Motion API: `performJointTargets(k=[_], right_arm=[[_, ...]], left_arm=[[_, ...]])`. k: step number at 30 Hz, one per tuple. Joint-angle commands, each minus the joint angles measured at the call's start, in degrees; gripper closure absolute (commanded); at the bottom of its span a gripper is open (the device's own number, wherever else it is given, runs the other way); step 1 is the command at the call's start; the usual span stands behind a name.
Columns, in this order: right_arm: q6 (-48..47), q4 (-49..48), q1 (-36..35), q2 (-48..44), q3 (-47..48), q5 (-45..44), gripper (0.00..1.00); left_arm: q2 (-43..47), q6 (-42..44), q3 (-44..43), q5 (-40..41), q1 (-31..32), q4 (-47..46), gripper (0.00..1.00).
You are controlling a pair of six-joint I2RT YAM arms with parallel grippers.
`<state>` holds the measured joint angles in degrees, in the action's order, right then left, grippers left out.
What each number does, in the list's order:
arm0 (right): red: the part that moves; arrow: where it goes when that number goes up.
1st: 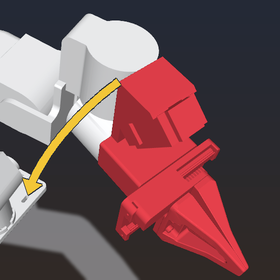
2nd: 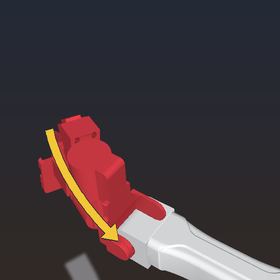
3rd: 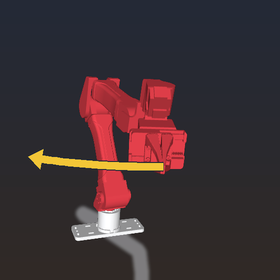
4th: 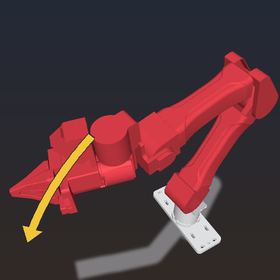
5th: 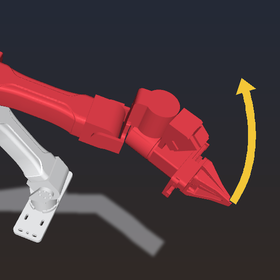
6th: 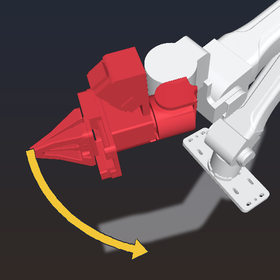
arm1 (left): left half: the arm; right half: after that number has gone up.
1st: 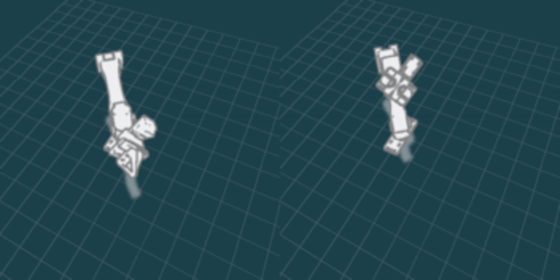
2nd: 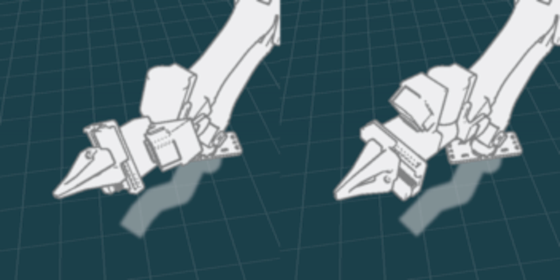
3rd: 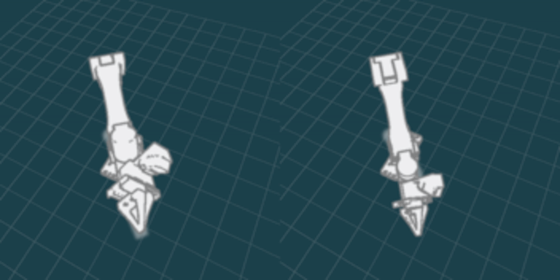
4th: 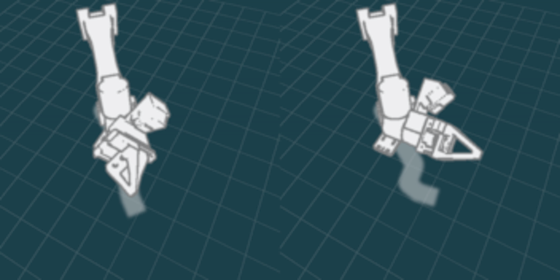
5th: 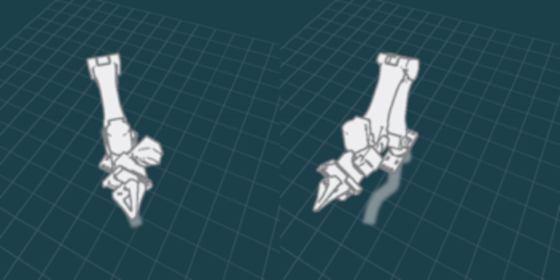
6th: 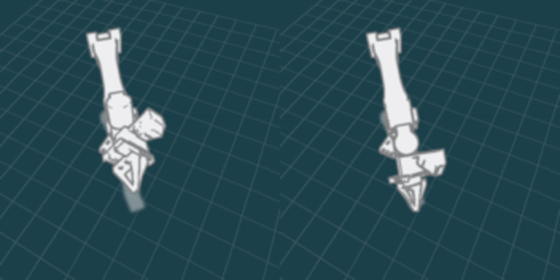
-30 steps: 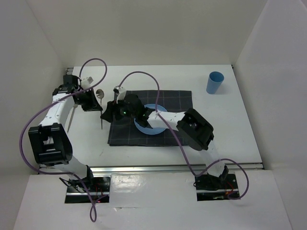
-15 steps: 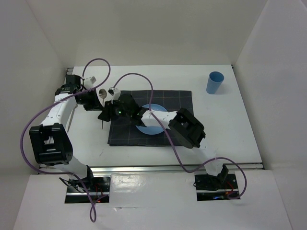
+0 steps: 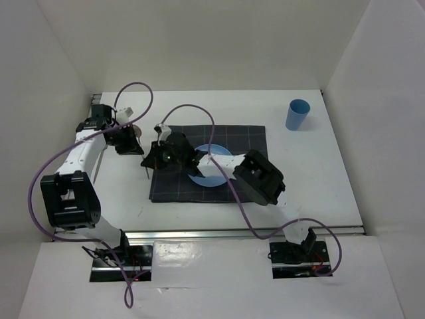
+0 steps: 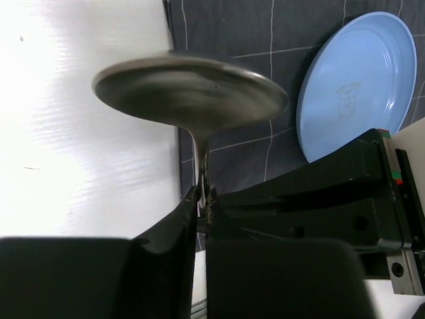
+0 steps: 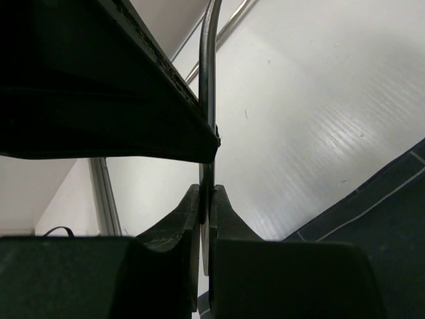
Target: Set the dinner table for one person
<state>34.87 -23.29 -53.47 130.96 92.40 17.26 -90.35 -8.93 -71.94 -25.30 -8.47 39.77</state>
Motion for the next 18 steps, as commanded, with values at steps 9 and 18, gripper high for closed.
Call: performJointTargets(k=[9,18], right_arm=[[6.34,3.76,9.16,-15.26,-8.8,8.83,1.0],[-1.64,33.81,30.25,-37.51,-21.53,23.4,1.0]], left_arm=[[0.52,4.09,-10.05,-1.51,-0.49,5.31,0.5],[1.05,5.33,-10.86,0.96,-4.53,6.73,0.5]])
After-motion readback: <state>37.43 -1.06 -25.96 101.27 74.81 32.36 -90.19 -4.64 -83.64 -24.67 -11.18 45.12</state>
